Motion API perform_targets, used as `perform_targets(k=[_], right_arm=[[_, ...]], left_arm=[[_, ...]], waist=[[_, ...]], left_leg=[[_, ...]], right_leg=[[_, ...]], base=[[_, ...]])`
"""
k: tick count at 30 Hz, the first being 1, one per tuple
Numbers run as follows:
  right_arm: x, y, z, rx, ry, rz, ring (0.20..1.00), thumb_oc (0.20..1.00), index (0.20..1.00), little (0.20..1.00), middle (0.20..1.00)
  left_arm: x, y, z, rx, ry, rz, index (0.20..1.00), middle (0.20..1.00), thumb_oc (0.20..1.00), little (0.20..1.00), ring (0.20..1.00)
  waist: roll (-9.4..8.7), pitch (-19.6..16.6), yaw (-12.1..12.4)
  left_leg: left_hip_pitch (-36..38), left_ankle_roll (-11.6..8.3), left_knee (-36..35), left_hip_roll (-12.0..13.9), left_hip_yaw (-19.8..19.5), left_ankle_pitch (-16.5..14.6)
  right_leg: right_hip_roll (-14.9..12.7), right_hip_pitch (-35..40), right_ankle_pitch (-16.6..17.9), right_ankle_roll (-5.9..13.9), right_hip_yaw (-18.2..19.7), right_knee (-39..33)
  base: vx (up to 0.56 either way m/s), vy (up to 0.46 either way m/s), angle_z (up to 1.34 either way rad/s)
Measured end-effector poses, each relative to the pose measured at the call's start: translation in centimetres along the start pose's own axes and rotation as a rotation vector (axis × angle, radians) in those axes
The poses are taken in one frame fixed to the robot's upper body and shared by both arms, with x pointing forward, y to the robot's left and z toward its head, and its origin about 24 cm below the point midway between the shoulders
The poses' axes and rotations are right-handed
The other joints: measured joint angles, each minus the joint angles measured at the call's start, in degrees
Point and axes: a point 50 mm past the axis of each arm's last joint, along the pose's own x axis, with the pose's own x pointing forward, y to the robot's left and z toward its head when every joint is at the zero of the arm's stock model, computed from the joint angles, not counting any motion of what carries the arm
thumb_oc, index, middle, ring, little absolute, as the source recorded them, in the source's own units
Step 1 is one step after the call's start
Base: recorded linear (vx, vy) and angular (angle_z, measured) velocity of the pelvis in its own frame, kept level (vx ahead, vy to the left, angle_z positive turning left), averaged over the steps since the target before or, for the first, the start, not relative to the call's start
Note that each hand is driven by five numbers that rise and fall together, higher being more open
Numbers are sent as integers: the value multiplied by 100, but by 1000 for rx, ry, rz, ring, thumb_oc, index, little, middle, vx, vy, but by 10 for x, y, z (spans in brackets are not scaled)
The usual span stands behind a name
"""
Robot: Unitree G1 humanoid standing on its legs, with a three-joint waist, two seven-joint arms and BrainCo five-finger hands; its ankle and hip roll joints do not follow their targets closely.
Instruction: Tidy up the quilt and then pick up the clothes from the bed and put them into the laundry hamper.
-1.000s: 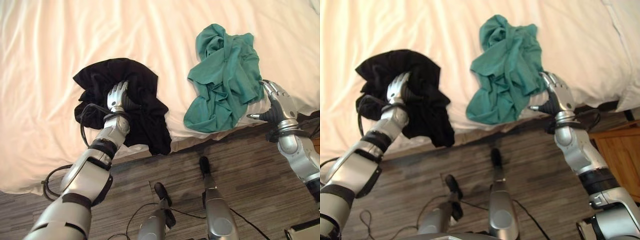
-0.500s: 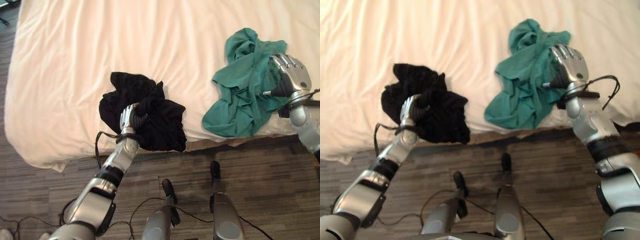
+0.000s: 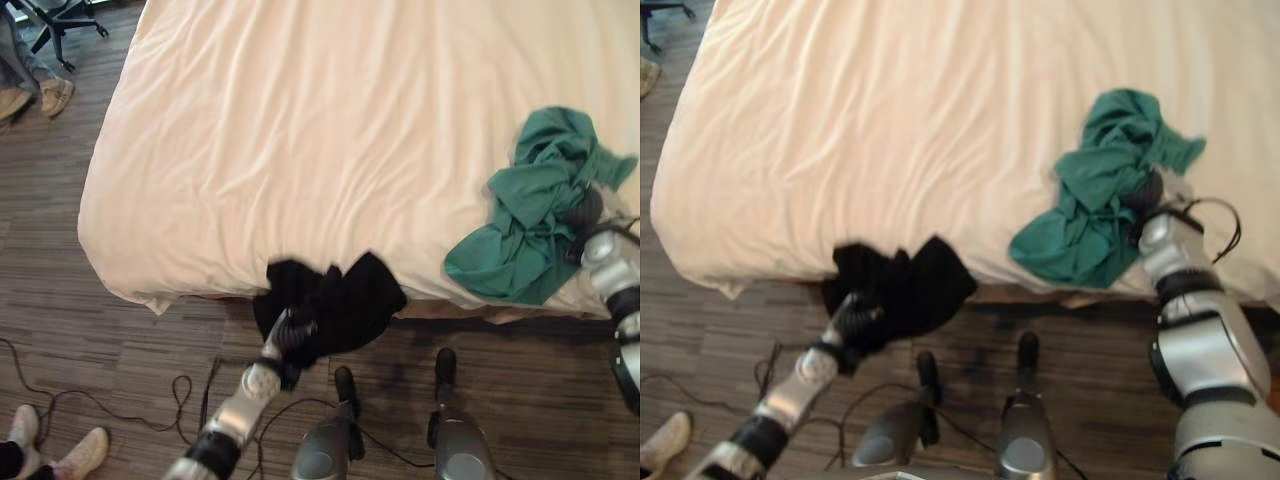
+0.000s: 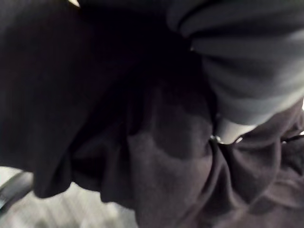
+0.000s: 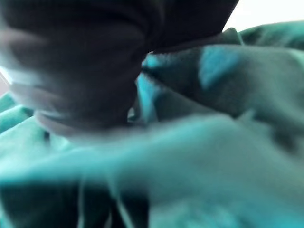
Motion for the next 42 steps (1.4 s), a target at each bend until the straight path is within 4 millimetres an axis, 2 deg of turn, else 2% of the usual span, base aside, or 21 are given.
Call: perform_targets(k=[5, 9, 11, 14, 15, 16, 20, 22, 23, 27, 28, 29, 30, 32, 35, 36, 37, 38, 40, 41, 42], right_arm=[[-60, 90, -38, 307, 126, 206, 200, 200, 200, 200, 200], [-168, 195, -87, 512, 515, 586, 200, 200, 200, 200, 200], [-244, 229, -116, 536, 801, 745, 200, 200, 200, 200, 200], [-304, 235, -138, 553, 992, 804, 200, 200, 200, 200, 200], [-316, 235, -143, 549, 1021, 818, 200, 200, 200, 200, 200], [-322, 236, -143, 540, 1030, 830, 200, 200, 200, 200, 200], [-296, 239, -124, 550, 896, 806, 200, 200, 200, 200, 200], [-259, 235, -109, 472, 729, 784, 200, 200, 200, 200, 200], [-254, 231, -112, 428, 702, 777, 200, 200, 200, 200, 200], [-213, 212, -110, 214, 520, 743, 200, 200, 200, 200, 200], [-204, 205, -113, 195, 510, 707, 200, 200, 200, 200, 200], [-203, 203, -114, 200, 518, 691, 200, 200, 200, 200, 200], [-200, 203, -112, 225, 519, 666, 200, 200, 200, 200, 200], [-207, 211, -107, 243, 534, 675, 200, 200, 200, 200, 200], [-233, 209, -135, 187, 660, 700, 200, 200, 200, 200, 200], [-247, 207, -148, 154, 707, 716, 200, 200, 200, 200, 200], [-248, 193, -165, 104, 733, 697, 200, 200, 200, 200, 200], [-253, 199, -162, 137, 761, 696, 200, 200, 200, 200, 200], [-277, 207, -165, 157, 826, 743, 200, 200, 200, 200, 200], [-286, 213, -164, 154, 860, 778, 200, 200, 200, 200, 200], [-288, 214, -162, 150, 854, 791, 200, 200, 200, 200, 200]], left_arm=[[-8, -1, -32, 10, 144, -19, 200, 200, 200, 200, 200], [-9, 16, -66, 5, 328, 98, 200, 200, 200, 200, 200], [-15, 23, -86, -1, 442, 172, 200, 200, 200, 200, 200], [-32, 21, -114, 17, 583, 203, 200, 200, 200, 200, 200], [-42, 21, -126, 52, 653, 206, 200, 200, 200, 200, 200], [-48, 22, -134, 61, 700, 217, 200, 200, 200, 200, 200], [-58, 26, -142, 41, 752, 262, 200, 200, 200, 200, 200], [-63, 18, -147, 73, 769, 264, 200, 200, 200, 200, 200], [-54, 16, -139, 79, 734, 275, 200, 200, 200, 200, 200], [-22, -1, -107, 34, 574, 293, 200, 200, 200, 200, 200], [-25, -8, -110, 11, 575, 285, 200, 200, 200, 200, 200], [-23, -7, -107, 6, 563, 289, 200, 200, 200, 200, 200], [-26, -5, -109, -11, 565, 304, 200, 200, 200, 200, 200], [-30, 5, -113, -35, 581, 334, 200, 200, 200, 200, 200], [-43, -3, -130, -49, 670, 318, 200, 200, 200, 200, 200], [-42, -6, -130, -48, 673, 313, 200, 200, 200, 200, 200], [-48, -19, -135, -60, 690, 285, 200, 200, 200, 200, 200], [-55, -13, -140, -51, 707, 297, 200, 200, 200, 200, 200], [-47, 4, -134, -24, 692, 324, 200, 200, 200, 200, 200], [-46, 4, -133, -26, 695, 317, 200, 200, 200, 200, 200], [-46, 4, -132, -17, 694, 311, 200, 200, 200, 200, 200]], waist=[[-681, -388, -87], [-1139, -678, -331], [-1143, -683, -480], [-1006, -598, -817], [-957, -576, -952], [-946, -573, -988], [-809, -497, -859], [-544, -511, -611], [-469, -508, -575], [45, -463, -70], [178, -487, 97], [147, -472, 109], [-9, -464, 129], [-558, -457, 136], [-754, -738, 175], [-766, -835, 84], [-346, -1077, 45], [-449, -1139, 122], [-692, -1183, 18], [-651, -1165, 64], [-616, -1154, 1]], left_leg=[[279, 17, -30, -17, 172, -85], [589, 56, -38, -79, 389, -293], [612, 101, -39, -127, 423, -337], [640, 174, -39, -192, 428, -358], [667, 196, -39, -187, 368, -349], [696, 224, -39, -180, 275, -326], [665, 193, -38, 12, 39, -215], [531, 177, -2, 121, -164, -96], [448, -23, 60, 206, -348, -80], [-78, 23, 93, 160, -1116, 509], [-112, 405, 5, 144, -719, 321], [-105, 511, -2, 230, -461, 180], [-20, 489, 15, 277, 278, -443], [55, 373, 429, 224, 1548, -309], [362, 166, 1714, 464, 2365, -579], [435, 461, 1909, 557, 2480, -654], [590, 825, 1481, 644, 2193, -454], [575, 734, 1164, 267, 1951, -517], [256, 878, 1266, -37, 1647, -519], [223, 1144, 1101, -274, 1273, -394], [248, 1177, 1028, -278, 1016, -417]], right_leg=[[-19, 188, -28, 25, 145, -1], [-66, 360, -79, 95, 375, 2], [-110, 350, -47, 150, 518, 47], [-85, 254, -130, 275, 895, 271], [-66, 317, -247, 390, 1426, 328], [-37, 445, -415, 390, 1942, 268], [162, 666, -490, 346, 1991, 26], [325, 744, -544, 241, 1782, 42], [360, 757, -569, 207, 1639, 25], [390, 1088, -736, -81, 486, 0], [447, 1212, -740, -136, 101, 31], [401, 1293, -829, -157, -47, 67], [275, 1452, -895, -254, -448, 96], [-296, 1837, -889, -233, -1291, 16], [-638, 2715, -998, -70, -2696, 95], [-641, 2786, -1058, 11, -2845, 260], [-577, 2677, -1202, 57, -2733, 736], [-677, 2701, -1493, 13, -2425, 695], [-918, 2861, -1390, 194, -3010, 1024], [-1375, 2464, -1380, 114, -2838, 2539], [-1389, 2272, -1603, 26, -2501, 2928]], base=[[59, 100, -16], [14, 91, -25], [-26, 71, -25], [-9, 36, -11], [6, -92, 17], [-7, -138, 27], [-34, -204, 35], [-120, -276, 48], [-107, -238, 93], [-200, -134, 163], [-201, -66, 180], [-142, -63, 173], [-118, -37, 197], [-209, 29, 215], [-98, 118, 211], [84, 290, 204], [96, 393, 162], [117, 501, 205], [39, 250, 223], [24, 125, 181], [6, 145, 214]])
